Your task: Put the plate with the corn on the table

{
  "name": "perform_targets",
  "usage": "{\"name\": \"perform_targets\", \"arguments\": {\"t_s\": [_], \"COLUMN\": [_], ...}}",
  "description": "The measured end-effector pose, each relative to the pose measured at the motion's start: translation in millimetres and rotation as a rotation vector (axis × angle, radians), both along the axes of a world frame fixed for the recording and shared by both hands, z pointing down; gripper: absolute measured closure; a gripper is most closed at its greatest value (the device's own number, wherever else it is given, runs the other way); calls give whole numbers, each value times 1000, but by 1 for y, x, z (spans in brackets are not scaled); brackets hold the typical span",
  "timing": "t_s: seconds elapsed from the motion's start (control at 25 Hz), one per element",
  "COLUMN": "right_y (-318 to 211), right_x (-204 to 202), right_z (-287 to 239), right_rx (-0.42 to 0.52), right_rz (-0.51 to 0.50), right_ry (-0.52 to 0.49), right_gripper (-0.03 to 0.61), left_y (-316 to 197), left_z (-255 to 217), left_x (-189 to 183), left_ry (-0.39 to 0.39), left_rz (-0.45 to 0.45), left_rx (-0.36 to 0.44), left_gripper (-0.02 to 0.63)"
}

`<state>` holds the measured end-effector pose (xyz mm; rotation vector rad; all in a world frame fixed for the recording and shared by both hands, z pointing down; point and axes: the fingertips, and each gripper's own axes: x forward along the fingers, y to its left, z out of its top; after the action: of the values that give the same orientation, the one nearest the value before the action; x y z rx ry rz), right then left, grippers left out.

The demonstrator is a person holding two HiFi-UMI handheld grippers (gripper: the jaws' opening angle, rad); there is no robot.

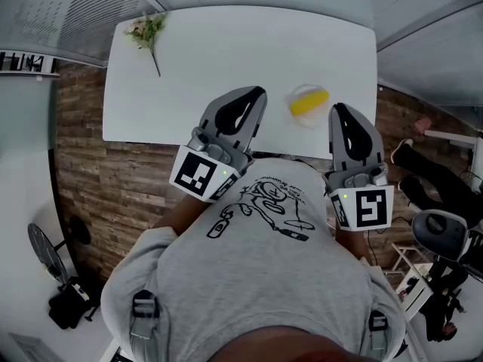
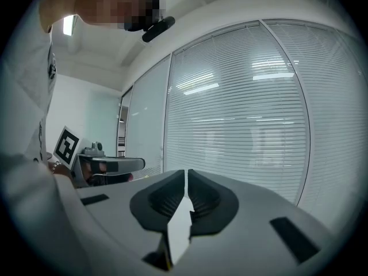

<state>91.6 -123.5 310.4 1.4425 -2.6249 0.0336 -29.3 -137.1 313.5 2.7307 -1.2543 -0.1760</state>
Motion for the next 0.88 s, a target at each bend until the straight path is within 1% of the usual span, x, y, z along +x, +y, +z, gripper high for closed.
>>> {"name": "perform_targets", "arguments": {"t_s": [0.44,0.88], "right_y": [3,-1], "right_x": [4,4], "right_z": [-6,-7], "right_rx": [1,0], "right_rz": [7,9], "right_ry": [-4,-10], "right_gripper": [560,560], "left_y": [4,-1], "left_z": [-10,-8], "left_x": [1,0], "left_ry": [-3,-2], "left_rz": [2,-4], "left_rx": [3,-5], "left_gripper": [586,586]}}
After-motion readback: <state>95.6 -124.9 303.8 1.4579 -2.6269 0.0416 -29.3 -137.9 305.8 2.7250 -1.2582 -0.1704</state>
